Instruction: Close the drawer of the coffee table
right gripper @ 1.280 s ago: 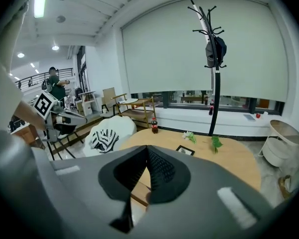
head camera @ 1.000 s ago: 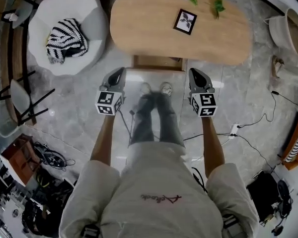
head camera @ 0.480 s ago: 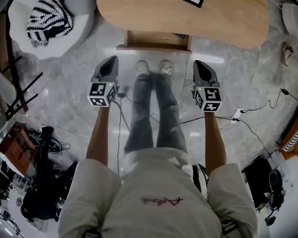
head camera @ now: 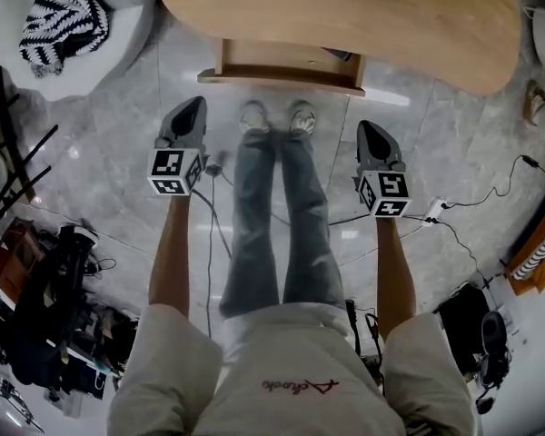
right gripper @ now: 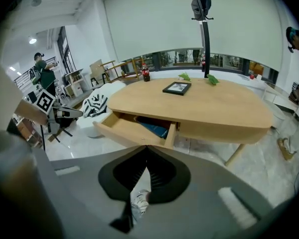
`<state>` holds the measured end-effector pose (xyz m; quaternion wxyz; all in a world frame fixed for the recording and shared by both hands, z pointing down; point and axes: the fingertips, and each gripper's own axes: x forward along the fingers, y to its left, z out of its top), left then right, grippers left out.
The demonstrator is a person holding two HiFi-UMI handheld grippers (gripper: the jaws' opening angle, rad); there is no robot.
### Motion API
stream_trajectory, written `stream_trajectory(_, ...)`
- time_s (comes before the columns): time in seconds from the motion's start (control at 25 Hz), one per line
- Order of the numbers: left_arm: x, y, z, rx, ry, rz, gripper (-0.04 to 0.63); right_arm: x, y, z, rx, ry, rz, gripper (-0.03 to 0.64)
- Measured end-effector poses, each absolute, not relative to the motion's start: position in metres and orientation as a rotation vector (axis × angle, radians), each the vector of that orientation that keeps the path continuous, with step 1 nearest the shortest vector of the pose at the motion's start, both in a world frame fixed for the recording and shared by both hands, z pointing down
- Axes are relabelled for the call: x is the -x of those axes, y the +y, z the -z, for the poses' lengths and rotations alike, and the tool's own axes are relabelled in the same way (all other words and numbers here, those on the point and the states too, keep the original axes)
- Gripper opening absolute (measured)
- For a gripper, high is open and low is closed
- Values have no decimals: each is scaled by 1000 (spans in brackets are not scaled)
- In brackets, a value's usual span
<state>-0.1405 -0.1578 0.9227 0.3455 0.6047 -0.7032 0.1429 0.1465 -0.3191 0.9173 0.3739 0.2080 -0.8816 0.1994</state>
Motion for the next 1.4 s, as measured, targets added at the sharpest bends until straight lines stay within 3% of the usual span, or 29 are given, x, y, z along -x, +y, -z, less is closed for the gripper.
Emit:
stream_trajectory(0.88,147,-146,-1020,-1529,-1767,-424,2,-150,-330,-1014,-582,-2210,-567,12)
stream_trajectory(0.92,147,-147,-1025,-1528,-1754,-423,24,-149,-330,-1017,-579,-2209,-572,90)
stream_trajectory(0.96,147,-148,-1030,-1525,-1740,-424,87,-148,-332,-1021,-576,-2207,-572,140)
stream_trajectory(1.04,147,-151,-1039,-1521,-1715,-433,180,-145,-334,-1028,-563,-2198,-565,189)
stream_trajectory(1.4,147,-157,-1059,-1518,-1676,-504,275,-125,-354,-1047,-531,-2181,-511,238)
